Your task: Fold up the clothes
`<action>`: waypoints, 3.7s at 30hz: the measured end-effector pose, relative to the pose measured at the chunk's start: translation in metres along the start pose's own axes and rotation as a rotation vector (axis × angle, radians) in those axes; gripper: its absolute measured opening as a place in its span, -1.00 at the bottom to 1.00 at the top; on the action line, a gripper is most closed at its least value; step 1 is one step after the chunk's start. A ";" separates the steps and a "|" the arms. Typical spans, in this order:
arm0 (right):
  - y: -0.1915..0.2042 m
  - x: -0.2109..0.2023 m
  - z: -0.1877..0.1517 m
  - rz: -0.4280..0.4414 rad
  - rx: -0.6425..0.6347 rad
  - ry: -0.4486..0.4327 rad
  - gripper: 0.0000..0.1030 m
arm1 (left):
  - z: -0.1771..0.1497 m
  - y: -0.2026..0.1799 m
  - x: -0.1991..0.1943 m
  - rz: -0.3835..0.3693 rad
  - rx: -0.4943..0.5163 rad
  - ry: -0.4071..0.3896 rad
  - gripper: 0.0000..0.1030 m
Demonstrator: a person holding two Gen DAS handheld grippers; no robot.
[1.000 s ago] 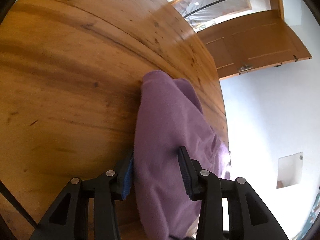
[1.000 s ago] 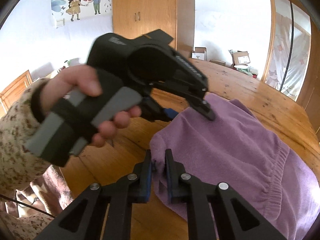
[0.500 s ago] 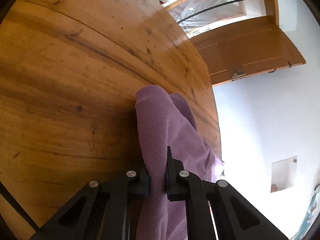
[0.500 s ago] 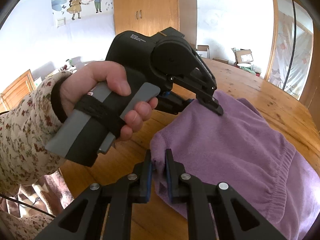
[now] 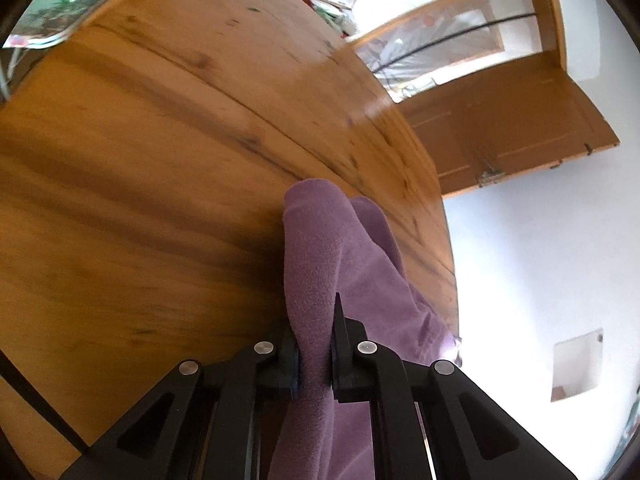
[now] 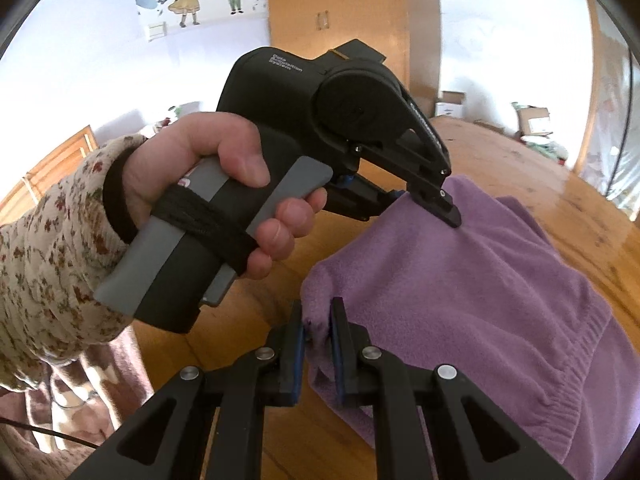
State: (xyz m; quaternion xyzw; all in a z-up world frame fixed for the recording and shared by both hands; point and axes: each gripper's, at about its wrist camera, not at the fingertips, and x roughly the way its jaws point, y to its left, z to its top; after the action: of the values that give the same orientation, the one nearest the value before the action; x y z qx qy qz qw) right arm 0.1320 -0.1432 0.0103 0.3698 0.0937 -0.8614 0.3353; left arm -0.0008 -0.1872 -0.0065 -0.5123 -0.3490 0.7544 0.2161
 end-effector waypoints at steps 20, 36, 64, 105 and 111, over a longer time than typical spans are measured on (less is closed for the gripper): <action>0.014 0.057 0.032 0.164 0.024 0.058 -0.68 | -0.004 0.044 -0.059 0.131 -0.021 -0.068 -0.71; -0.022 -0.026 0.009 0.095 0.089 -0.082 -0.25 | -0.034 0.010 -0.105 0.265 0.050 -0.252 -0.49; -0.292 -0.284 -0.214 -0.792 0.771 -0.088 -0.01 | -0.128 -0.156 0.077 0.136 0.512 0.120 -0.36; -0.368 -0.265 -0.222 -0.623 0.775 -0.038 -0.79 | -0.123 -0.195 0.166 0.128 0.541 0.199 -0.36; -0.370 -0.269 -0.226 -0.598 0.813 -0.055 -0.73 | -0.124 -0.195 0.165 0.131 0.533 0.192 -0.36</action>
State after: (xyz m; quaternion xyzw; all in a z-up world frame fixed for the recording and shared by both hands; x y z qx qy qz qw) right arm 0.1570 0.3663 0.0060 0.4049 -0.1563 -0.8959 -0.0948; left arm 0.0451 0.0928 0.0086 -0.5279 -0.0826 0.7798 0.3262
